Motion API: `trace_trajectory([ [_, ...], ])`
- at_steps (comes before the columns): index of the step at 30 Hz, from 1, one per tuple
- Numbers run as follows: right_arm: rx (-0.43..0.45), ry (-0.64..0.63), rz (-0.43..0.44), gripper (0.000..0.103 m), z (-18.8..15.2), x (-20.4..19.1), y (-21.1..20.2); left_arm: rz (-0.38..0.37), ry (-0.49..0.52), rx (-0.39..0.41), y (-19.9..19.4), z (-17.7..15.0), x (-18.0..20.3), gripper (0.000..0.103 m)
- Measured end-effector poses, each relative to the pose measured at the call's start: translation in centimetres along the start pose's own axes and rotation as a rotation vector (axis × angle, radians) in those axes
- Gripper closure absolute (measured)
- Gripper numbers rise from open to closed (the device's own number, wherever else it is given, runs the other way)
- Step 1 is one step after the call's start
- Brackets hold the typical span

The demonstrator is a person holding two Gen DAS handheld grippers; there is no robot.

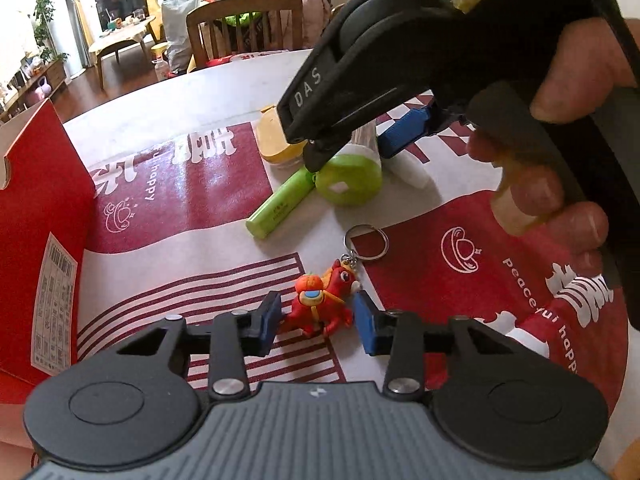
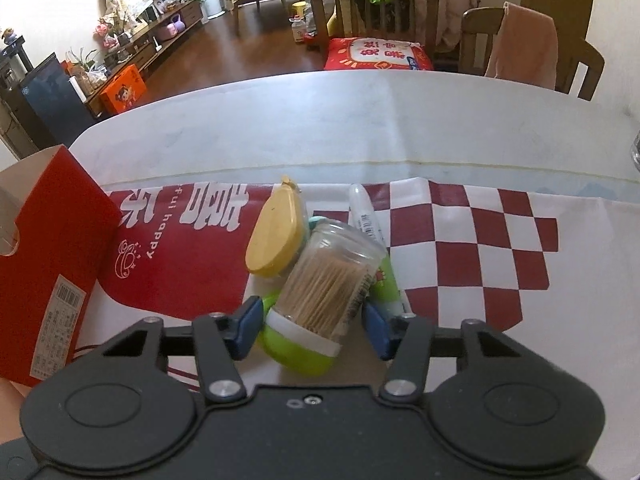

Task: Organize rigid objects
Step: 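Grasp the orange horse keychain with the left tool while the right tool grasps the green-lidded toothpick jar, then carry the horse keychain with the left tool while the right tool carries the toothpick jar over the red box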

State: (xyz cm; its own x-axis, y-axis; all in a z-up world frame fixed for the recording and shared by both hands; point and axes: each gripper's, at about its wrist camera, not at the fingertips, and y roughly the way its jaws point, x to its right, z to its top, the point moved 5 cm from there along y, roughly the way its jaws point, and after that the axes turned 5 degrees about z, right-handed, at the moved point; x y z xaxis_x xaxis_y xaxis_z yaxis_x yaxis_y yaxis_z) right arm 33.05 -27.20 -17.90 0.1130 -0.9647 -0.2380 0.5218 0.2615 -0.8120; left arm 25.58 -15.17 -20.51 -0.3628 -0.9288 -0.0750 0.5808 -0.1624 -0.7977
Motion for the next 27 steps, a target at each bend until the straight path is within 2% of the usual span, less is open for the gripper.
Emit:
trace_trajectory([
  [8, 0.011, 0.004, 0.022, 0.061, -1.2, 0.5, -1.7, -0.02, -0.009, 0.019, -0.9, 0.1, -0.4, 0.065],
  [16, 0.01, -0.04, 0.04, 0.062, -3.7, 0.1, -4.8, -0.03, -0.039, 0.029, -2.2, 0.4, -1.2, 0.066],
  [24, 0.017, -0.017, 0.07, 0.064, -5.3, -0.1, -7.6, -0.047, -0.091, 0.051, -4.4, 0.9, -2.4, 0.066],
  [25, 0.017, -0.015, 0.074, 0.067, -5.5, -0.2, -7.9, -0.047, -0.09, 0.06, -4.8, 0.9, -2.5, 0.066],
  [26, 0.017, -0.014, 0.076, 0.079, -5.8, -0.2, -8.2, -0.045, -0.086, 0.067, -5.1, 0.9, -2.7, 0.066],
  [27, 0.017, -0.011, 0.075, 0.102, -6.0, -0.3, -8.5, -0.042, -0.083, 0.072, -5.4, 0.9, -2.8, 0.066],
])
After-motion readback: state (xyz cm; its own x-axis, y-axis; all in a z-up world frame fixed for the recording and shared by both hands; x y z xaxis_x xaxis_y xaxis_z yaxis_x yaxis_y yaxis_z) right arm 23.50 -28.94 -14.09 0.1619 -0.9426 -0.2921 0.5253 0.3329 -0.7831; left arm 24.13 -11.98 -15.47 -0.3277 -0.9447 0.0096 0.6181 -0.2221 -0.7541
